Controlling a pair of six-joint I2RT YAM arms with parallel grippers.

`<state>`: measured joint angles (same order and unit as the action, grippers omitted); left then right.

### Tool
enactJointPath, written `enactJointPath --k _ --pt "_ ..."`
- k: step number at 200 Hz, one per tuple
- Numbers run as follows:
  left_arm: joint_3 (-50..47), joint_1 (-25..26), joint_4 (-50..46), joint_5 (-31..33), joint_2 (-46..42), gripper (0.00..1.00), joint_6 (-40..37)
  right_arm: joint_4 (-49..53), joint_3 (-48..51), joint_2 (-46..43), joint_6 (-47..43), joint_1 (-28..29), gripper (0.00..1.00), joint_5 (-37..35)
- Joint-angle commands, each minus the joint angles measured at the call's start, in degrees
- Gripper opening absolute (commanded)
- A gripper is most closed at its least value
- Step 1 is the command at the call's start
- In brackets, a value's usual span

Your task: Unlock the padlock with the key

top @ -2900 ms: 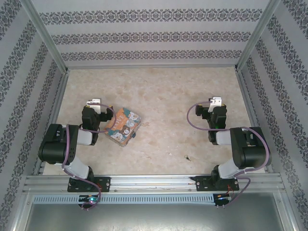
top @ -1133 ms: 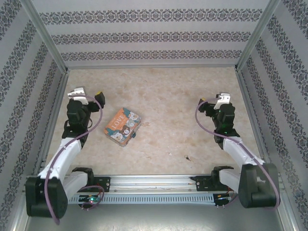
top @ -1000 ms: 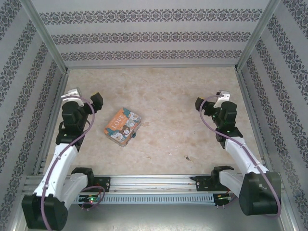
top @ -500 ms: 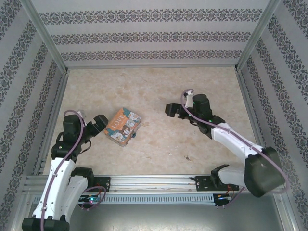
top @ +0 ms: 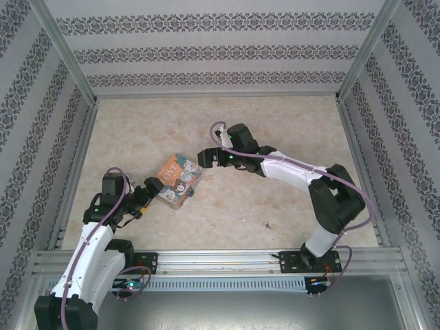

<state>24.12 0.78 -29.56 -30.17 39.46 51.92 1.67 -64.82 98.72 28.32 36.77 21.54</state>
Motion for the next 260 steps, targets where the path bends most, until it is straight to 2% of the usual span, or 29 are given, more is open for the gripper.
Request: enactJointPath --k 1,83,123,207,260 --pt "-1.67 1.11 6.96 -2.54 0.38 1.00 3.56 1.80 -4.29 3.81 -0.55 1.01 0.98 3.16" --pt "-3.78 2.03 19.93 -4.89 6.13 1.00 6.54 4.23 -12.81 13.87 -0.28 2.95 0.97 6.81" --pt "-3.04 2.76 21.68 -5.77 9.49 1.00 6.04 5.19 -14.89 15.86 -0.10 3.23 0.89 9.88" --pt "1.68 5.38 25.61 -6.24 17.60 0.99 5.31 5.06 -11.65 13.57 0.67 2.57 0.72 12.74" --pt "8.38 9.41 29.23 -5.52 27.12 1.00 4.80 3.23 -5.76 9.20 1.26 0.62 0.71 11.25"
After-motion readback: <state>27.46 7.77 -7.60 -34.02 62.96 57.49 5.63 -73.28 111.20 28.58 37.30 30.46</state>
